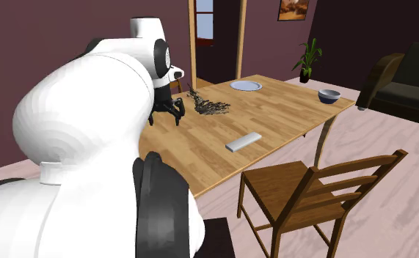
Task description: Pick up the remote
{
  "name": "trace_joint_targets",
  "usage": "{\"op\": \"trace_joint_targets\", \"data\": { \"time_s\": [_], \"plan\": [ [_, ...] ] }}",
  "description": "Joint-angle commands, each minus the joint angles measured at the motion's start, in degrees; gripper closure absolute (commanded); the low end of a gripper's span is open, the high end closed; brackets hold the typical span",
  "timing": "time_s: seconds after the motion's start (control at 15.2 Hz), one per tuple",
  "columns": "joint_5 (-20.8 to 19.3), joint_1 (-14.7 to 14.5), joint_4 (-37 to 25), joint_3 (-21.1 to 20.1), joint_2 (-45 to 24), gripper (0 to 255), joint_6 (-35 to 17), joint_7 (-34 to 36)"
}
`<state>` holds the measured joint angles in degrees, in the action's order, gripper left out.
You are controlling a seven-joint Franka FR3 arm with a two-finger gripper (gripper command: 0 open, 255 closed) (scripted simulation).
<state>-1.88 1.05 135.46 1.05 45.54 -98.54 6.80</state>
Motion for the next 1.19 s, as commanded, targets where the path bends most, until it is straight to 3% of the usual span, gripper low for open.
{"op": "trace_joint_targets", "data": {
  "time_s": [0.0,0.59,1.12],
  "plan": [
    [0.0,0.0,0.0,0.0,0.0,0,0.0,0.0],
    [-1.6,5.0,-5.6,5.9,-15.9,0,-8.2,1.4],
    [-0.8,8.5,-13.4,11.3,-30.4,0,-12.9,2.0]
  ]
}}
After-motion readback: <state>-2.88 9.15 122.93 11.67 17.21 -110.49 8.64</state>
